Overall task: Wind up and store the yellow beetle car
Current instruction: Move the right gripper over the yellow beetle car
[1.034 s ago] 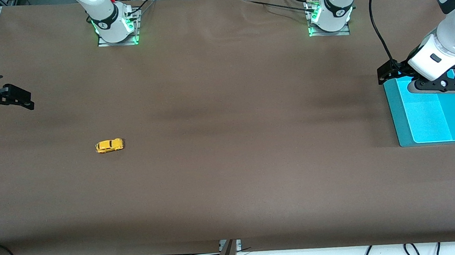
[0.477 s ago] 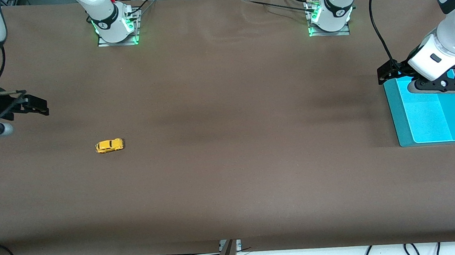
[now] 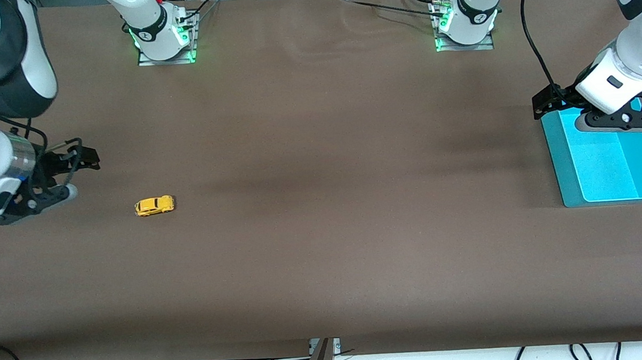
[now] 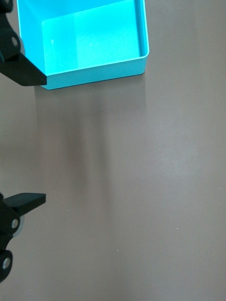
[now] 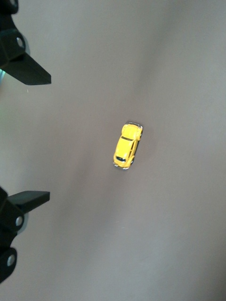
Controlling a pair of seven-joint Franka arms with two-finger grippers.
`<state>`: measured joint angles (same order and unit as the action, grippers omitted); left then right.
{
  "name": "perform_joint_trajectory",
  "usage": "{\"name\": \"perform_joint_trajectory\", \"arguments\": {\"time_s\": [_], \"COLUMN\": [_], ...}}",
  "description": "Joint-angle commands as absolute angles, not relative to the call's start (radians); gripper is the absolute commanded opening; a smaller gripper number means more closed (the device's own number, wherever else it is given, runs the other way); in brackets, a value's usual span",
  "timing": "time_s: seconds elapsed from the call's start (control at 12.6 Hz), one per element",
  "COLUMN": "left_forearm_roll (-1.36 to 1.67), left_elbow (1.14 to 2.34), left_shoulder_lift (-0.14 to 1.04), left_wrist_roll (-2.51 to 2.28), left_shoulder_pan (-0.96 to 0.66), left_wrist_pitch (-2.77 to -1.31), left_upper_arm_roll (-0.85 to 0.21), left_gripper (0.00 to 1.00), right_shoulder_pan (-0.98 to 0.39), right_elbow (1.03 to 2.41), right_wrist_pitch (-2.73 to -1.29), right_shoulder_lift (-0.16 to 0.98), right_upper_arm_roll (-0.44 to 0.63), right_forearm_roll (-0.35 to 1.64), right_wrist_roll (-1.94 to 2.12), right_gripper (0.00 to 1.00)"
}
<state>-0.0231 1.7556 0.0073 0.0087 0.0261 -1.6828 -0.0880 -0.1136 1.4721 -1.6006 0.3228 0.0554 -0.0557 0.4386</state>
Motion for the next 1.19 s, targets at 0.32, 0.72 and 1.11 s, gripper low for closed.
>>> {"name": "perform_joint_trajectory", "arguments": {"time_s": [0.32, 0.72, 1.11], "left_forearm_roll": [0.000, 0.000, 0.000], "left_elbow": [1.766, 1.766, 1.782], "left_shoulder_lift": [-0.005, -0.005, -0.009], "left_wrist_roll": [0.032, 0.032, 0.032], "left_shoulder_pan": [0.041, 0.041, 0.043], "left_wrist_pitch": [-1.680, -1.680, -1.684], "left_upper_arm_roll": [-0.097, -0.097, -0.095], "left_gripper": [1.00, 1.00, 1.00], "right_shoulder_pan": [-0.110, -0.110, -0.109], "right_elbow": [1.754, 1.950, 2.068], "right_wrist_pitch": [-1.966, -2.268, -2.451], "right_shoulder_lift": [0.324, 0.357, 0.396], "right_upper_arm_roll": [0.055, 0.054, 0.054], "right_forearm_roll": [-0.066, -0.061, -0.058], "right_wrist_roll": [1.001, 1.317, 1.442], "right_gripper": [0.99, 0.99, 0.99]}}
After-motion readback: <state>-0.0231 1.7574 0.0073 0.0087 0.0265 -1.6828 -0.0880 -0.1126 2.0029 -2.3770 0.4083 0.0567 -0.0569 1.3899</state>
